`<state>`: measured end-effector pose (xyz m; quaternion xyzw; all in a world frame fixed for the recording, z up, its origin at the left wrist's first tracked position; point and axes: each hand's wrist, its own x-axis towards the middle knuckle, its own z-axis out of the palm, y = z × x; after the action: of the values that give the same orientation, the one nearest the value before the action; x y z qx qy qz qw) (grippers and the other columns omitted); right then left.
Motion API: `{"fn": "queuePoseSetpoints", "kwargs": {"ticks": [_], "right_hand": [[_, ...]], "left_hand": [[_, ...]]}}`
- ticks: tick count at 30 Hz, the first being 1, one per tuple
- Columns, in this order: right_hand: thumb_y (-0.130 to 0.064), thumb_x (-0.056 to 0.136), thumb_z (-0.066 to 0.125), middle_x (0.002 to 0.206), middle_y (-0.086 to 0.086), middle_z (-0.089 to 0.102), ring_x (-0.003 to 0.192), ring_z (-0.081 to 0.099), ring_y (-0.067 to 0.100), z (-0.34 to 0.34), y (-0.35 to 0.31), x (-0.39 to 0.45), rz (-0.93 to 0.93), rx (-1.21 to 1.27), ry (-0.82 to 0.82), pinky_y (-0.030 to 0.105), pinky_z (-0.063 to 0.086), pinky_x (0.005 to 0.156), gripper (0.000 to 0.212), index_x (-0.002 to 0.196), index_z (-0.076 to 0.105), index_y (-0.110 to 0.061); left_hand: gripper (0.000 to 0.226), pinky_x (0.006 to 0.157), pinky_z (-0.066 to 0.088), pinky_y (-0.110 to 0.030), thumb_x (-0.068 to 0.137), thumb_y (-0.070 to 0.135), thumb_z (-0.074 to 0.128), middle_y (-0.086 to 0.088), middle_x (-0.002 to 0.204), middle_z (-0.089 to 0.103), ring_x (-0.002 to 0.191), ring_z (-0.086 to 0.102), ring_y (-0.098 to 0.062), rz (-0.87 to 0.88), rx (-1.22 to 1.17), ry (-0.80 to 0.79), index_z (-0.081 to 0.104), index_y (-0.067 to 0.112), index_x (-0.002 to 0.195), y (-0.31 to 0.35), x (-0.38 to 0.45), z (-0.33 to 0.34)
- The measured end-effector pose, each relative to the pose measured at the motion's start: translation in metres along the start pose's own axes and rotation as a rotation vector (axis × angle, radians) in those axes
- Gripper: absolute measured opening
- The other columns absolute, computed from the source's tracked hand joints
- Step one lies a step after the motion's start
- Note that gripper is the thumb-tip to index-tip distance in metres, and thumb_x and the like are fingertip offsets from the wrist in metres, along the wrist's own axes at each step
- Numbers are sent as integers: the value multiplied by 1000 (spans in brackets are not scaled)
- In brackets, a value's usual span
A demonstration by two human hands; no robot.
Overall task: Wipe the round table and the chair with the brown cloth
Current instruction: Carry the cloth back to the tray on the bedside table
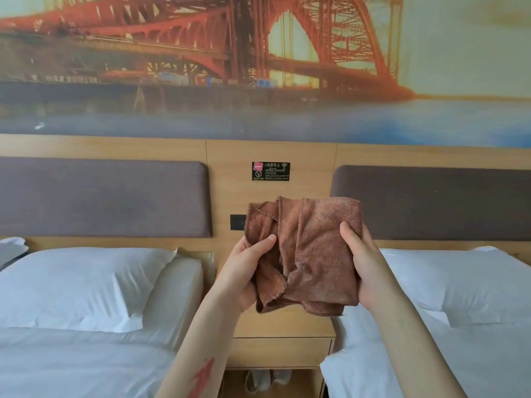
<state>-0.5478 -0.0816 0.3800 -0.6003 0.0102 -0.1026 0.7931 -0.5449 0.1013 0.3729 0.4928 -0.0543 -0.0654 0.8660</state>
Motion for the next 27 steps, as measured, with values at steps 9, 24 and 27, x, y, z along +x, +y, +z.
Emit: {"fn": "queuePoseSetpoints", "kwargs": {"ticks": [9,24,27], "right_hand": [[-41,85,58,110,-8,65,96,64,12,19,11,178,-13,4,49,30,53,65,24,109,56,-43],[-36,87,58,97,-11,69,78,70,5,-26,10,393,15,3,-75,25,56,54,12,90,61,-48],[-35,87,58,97,-10,69,75,70,3,-28,17,418,33,1,-91,24,56,52,14,89,61,-48]], "left_hand": [[34,67,57,-36,75,17,70,-13,94,75,84,72,-26,7,80,-79,63,9,108,16,186,-12],[17,64,57,-36,78,8,69,-9,86,76,79,72,-26,137,99,86,66,14,93,-15,396,28],[20,62,57,-35,77,8,69,-9,86,76,79,72,-25,135,91,100,65,13,96,-17,418,25]]}}
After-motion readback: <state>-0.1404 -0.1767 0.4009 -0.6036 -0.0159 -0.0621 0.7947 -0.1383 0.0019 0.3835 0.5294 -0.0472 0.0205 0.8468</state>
